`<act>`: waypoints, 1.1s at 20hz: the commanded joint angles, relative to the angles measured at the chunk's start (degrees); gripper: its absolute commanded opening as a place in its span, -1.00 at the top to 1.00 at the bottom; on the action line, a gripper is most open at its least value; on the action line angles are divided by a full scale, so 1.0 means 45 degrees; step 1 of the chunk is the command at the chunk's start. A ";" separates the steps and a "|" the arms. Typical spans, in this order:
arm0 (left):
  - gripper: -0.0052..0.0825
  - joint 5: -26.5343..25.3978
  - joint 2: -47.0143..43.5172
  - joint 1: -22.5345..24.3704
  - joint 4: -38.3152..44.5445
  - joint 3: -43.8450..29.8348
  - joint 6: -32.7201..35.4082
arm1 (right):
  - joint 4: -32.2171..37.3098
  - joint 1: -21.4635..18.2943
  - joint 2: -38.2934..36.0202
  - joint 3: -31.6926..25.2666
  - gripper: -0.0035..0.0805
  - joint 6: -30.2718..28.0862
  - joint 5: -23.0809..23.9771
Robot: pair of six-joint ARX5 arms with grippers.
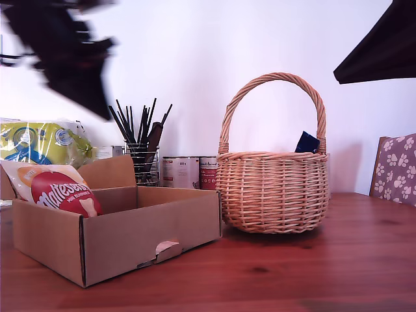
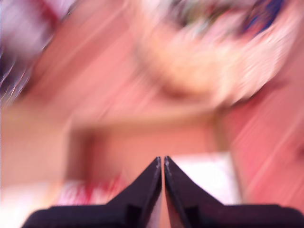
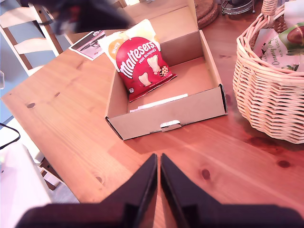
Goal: Move the bags of Easter eggs from the cardboard box on the left into the woven basket on the right side.
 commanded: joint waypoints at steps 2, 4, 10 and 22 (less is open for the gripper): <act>0.90 -0.0029 -0.1311 0.0918 -0.0651 0.0019 -0.0704 | 0.0005 0.0049 0.0000 0.0078 0.95 0.0010 -0.0010; 0.27 -0.0267 -0.1647 0.1481 -0.0903 0.0058 -0.1511 | 0.0010 0.0049 0.0000 0.0078 0.95 0.0015 -0.0010; -0.90 -0.0257 -0.0384 0.1802 -0.3245 0.1428 -0.2589 | 0.0010 0.0049 0.0000 0.0078 0.95 0.0015 -0.0010; -0.90 -0.0971 0.5401 0.2681 -0.6484 0.6067 -0.2997 | 0.0131 0.0602 -0.0005 0.0180 0.95 -0.0005 -0.0811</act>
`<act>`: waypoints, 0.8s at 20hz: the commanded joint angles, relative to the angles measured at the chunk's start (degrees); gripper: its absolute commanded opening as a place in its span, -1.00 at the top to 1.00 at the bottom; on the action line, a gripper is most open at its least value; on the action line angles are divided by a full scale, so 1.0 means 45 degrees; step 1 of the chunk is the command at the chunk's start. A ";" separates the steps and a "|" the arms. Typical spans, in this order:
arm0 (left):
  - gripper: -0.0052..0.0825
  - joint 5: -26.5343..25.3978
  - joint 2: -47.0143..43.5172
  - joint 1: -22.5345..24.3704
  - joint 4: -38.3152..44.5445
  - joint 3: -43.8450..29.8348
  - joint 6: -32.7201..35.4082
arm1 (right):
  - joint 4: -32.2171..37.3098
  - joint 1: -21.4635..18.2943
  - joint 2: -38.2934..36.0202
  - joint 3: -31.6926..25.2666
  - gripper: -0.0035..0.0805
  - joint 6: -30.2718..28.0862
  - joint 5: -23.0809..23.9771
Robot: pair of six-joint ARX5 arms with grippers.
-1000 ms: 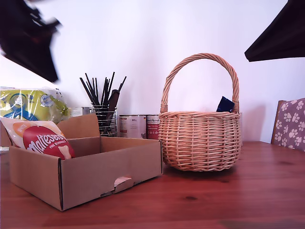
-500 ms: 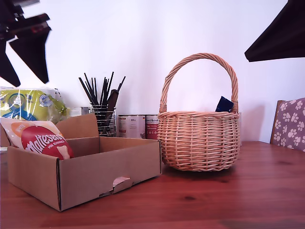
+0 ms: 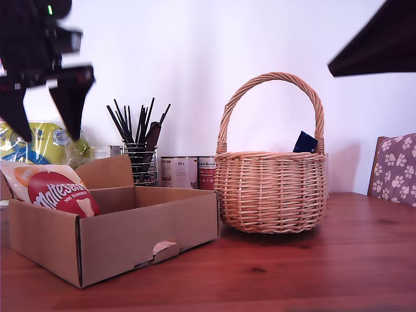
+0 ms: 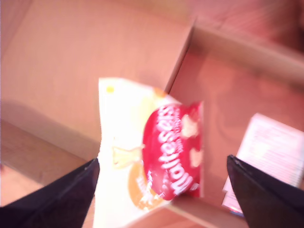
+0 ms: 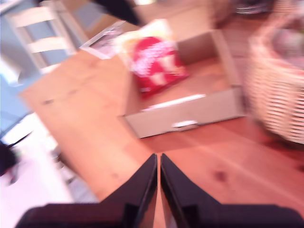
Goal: Move the bags of Easter eggs from the cardboard box on the left into the woven basket on the right side.
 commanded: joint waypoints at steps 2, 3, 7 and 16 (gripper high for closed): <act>-0.90 -0.0019 0.0826 0.0151 -0.0068 0.0189 -0.0063 | -0.0457 0.0554 0.0000 0.0379 0.95 -0.0097 -0.0102; -0.90 -0.0019 0.1015 0.0180 -0.0102 0.0189 -0.0063 | -0.0733 0.0719 0.0000 0.0486 0.95 -0.0384 -0.0102; -0.90 0.0010 0.1336 0.0180 -0.0087 0.0189 -0.0068 | -0.0865 0.1001 0.0000 0.0544 0.95 -0.0510 -0.0058; -0.90 0.1919 0.1345 -0.0500 -0.0219 0.0185 -0.0068 | -0.0899 0.0991 0.0000 0.0544 0.95 -0.0690 0.0029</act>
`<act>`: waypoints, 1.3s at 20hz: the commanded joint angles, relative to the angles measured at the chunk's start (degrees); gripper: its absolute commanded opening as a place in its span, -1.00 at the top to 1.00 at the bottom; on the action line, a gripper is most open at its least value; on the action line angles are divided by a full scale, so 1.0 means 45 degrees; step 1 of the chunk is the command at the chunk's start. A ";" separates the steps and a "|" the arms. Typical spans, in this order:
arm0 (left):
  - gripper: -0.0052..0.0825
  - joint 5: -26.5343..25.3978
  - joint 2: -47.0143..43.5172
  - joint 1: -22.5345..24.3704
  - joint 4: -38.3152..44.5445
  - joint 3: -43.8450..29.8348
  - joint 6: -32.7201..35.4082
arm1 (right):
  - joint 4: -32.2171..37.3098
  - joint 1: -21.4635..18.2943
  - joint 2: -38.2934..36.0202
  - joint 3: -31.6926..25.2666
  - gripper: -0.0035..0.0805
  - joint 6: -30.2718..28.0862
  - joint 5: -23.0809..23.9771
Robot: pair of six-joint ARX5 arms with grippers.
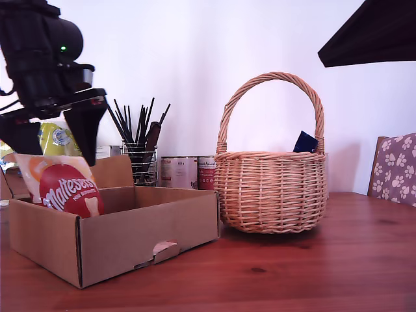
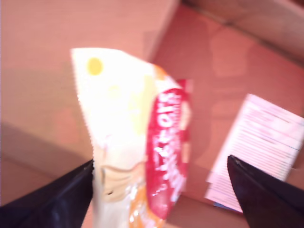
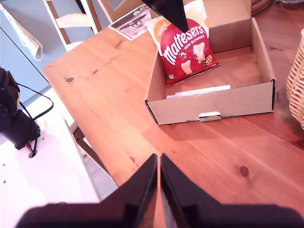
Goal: Move the bags of Easter eggs from the cardboard box on the left into the woven basket on the right side.
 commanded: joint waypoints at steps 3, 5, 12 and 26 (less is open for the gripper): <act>-0.90 0.0699 0.0209 -0.0427 0.0321 0.0053 -0.0058 | 0.0034 0.0049 -0.0005 0.0136 0.95 -0.0039 -0.0005; -0.90 0.0908 0.0209 -0.0646 0.0500 0.0053 -0.0058 | 0.0039 0.0049 -0.0005 0.0136 0.95 -0.0039 -0.0005; -0.90 0.0568 0.0996 -0.1073 0.0529 0.0053 -0.0097 | 0.0029 0.0049 -0.0005 0.0141 0.95 -0.0039 -0.0005; 0.43 -0.1107 0.2186 -0.1647 0.0529 0.0053 0.0044 | 0.0034 0.0049 -0.0005 0.0141 0.95 -0.0136 0.0005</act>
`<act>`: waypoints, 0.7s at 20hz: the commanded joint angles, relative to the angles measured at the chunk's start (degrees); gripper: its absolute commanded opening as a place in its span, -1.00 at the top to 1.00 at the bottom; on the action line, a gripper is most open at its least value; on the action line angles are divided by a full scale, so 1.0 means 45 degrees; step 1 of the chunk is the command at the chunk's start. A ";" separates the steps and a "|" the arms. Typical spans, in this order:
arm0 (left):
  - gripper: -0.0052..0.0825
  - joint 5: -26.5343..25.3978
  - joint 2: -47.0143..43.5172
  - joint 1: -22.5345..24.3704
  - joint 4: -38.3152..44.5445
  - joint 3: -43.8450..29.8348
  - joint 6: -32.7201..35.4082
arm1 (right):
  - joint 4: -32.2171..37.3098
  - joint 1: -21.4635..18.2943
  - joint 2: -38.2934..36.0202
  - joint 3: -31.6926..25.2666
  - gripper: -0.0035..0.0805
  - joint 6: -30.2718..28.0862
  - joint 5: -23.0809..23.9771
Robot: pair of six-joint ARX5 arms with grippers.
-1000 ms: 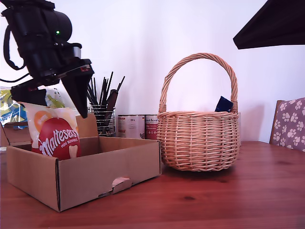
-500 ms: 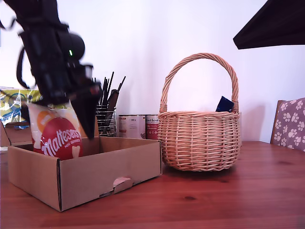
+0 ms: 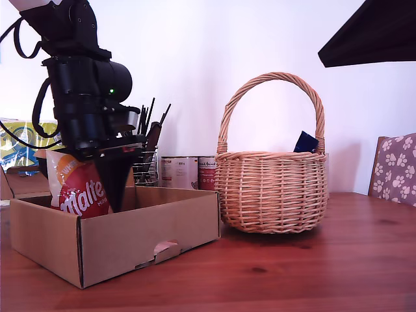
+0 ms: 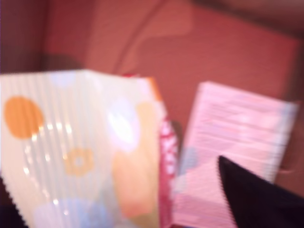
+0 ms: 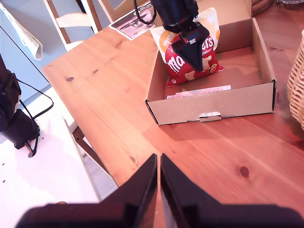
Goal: Move the bags of Easter eggs from the cardboard box on the left into the woven basket on the right side.
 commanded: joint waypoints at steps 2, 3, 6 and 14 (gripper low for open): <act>0.74 -0.0107 0.0131 0.0034 0.0117 -0.0019 0.0015 | 0.0039 0.0049 -0.0005 0.0141 0.95 -0.0083 0.0000; 0.80 -0.0107 0.0131 0.0034 0.0107 -0.0019 0.0029 | 0.0044 0.0049 -0.0005 0.0141 0.95 -0.0083 0.0000; 0.80 -0.0053 0.0126 0.0034 -0.0049 -0.0015 0.0034 | 0.0044 0.0049 0.0000 0.0141 0.95 -0.0083 0.0000; 0.80 0.1093 -0.1486 0.0034 0.0855 0.0083 0.0602 | 0.0500 0.0049 -0.0005 0.0146 0.95 0.0039 0.1025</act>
